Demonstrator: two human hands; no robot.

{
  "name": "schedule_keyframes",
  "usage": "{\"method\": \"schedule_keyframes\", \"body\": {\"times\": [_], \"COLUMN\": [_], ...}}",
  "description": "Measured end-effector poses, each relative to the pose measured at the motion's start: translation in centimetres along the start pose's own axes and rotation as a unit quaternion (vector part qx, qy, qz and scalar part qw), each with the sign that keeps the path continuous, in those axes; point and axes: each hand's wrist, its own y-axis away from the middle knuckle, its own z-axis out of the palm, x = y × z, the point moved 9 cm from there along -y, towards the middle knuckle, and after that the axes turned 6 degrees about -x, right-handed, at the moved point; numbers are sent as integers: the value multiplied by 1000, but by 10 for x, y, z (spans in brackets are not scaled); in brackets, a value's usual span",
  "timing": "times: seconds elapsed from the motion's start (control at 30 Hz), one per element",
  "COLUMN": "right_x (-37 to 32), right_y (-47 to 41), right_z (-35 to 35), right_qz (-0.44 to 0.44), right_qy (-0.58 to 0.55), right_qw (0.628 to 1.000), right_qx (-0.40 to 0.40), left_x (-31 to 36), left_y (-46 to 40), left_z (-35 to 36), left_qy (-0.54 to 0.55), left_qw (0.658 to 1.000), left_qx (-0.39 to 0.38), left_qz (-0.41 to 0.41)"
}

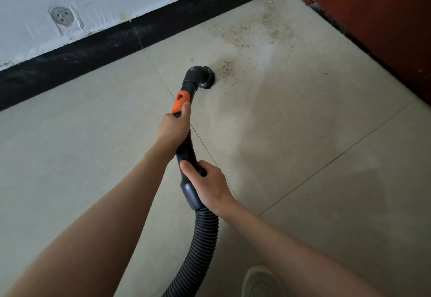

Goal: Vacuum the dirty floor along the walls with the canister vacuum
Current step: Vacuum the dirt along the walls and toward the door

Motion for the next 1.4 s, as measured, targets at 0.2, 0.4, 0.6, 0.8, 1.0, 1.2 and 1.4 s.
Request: {"method": "schedule_keyframes", "body": {"times": [0.2, 0.4, 0.6, 0.8, 1.0, 1.2, 1.4], "right_x": [-6, -12, -24, -28, -18, -6, 4], "right_y": [-23, -41, -60, -69, -57, -29, 1], "right_z": [-34, -59, -81, -86, -53, 2, 34], "right_qz": [-3, -11, -19, -25, -12, 8, 9], "right_qy": [-12, -44, -72, -53, -22, 24, 44], "right_qw": [1000, 998, 994, 995, 999, 998, 994], "right_qx": [29, 50, 74, 80, 32, -56, -98], "left_x": [25, 56, 94, 98, 60, 19, -11], "left_y": [-15, -34, -50, -55, -46, -15, 21], "left_z": [25, 48, 65, 68, 41, -2, -18], "left_qy": [-6, -31, -81, -92, -41, 0, 32], "left_qw": [999, 996, 992, 991, 997, 1000, 999], "left_qx": [-37, -68, -66, -69, -55, -26, -21], "left_qz": [24, 50, 71, 72, 46, 10, 3]}}
